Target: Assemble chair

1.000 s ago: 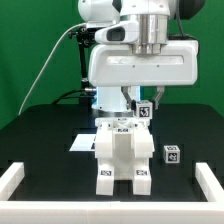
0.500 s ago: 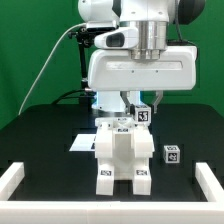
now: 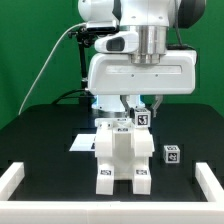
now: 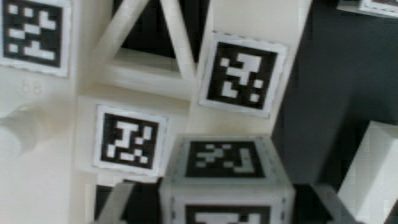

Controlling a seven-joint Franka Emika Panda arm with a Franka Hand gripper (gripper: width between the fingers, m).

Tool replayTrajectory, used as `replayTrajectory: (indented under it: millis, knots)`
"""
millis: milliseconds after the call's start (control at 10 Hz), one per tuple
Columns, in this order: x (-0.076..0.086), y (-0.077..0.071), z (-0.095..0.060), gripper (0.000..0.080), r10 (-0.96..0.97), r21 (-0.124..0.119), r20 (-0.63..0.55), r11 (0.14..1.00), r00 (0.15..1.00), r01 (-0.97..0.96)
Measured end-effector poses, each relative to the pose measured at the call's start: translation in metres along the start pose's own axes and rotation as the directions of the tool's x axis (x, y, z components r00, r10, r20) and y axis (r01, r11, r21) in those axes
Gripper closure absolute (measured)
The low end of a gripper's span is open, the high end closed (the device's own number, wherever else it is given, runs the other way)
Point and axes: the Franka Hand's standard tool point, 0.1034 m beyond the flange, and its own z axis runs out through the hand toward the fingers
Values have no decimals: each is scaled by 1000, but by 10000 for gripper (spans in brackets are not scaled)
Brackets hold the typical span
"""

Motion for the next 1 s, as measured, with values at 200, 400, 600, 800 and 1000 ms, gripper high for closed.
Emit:
replayTrajectory:
  millis: [200,400,600,800,1000]
  knots:
    - [0,0,0,515,-2,0,0,1000,1000,2]
    - [0,0,0,510,-2,0,0,1000,1000,2]
    - [0,0,0,282,-2,0,1,1000,1000,2]
    - [0,0,1,176,-2,0,1,1000,1000,2]
    - [0,0,1,155,-2,0,1,1000,1000,2]
